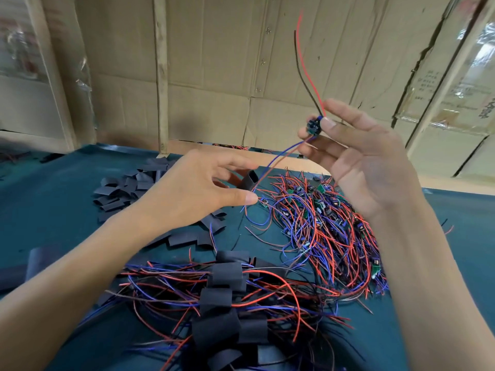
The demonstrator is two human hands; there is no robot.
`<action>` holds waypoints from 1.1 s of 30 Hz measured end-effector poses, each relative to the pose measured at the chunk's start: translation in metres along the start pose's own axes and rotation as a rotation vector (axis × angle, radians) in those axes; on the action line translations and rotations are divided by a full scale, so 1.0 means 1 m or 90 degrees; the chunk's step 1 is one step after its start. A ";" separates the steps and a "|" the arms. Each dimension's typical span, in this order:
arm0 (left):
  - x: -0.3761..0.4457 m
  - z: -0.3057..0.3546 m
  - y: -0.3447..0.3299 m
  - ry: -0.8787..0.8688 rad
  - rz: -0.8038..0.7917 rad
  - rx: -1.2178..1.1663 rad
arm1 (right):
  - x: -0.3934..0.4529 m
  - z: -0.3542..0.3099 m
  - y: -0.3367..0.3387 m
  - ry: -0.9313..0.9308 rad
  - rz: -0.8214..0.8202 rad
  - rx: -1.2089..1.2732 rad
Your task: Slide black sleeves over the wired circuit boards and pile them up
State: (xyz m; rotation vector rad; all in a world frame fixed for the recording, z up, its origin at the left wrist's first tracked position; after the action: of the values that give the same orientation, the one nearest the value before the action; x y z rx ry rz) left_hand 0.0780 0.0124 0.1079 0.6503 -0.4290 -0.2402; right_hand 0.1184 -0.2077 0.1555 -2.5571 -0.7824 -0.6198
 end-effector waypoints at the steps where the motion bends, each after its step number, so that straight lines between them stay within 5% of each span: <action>1: 0.000 0.000 0.000 0.000 -0.008 0.003 | -0.001 -0.001 -0.001 0.006 0.002 -0.005; 33: -0.004 -0.005 -0.007 0.042 -0.130 -0.218 | -0.006 -0.025 0.007 0.068 0.031 -0.110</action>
State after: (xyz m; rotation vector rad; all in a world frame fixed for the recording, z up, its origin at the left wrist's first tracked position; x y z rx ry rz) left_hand 0.0763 0.0105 0.0986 0.3642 -0.2486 -0.4736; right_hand 0.1106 -0.2273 0.1719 -2.6637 -0.6536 -0.8330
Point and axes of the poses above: each hand's wrist, its own x-axis towards the middle knuckle, its own y-axis out of the back of the hand, z = x × y, the point moved 4 cm from there along x, towards the middle knuckle, and after that the axes turned 14 degrees about -z, right-handed, at the moved point
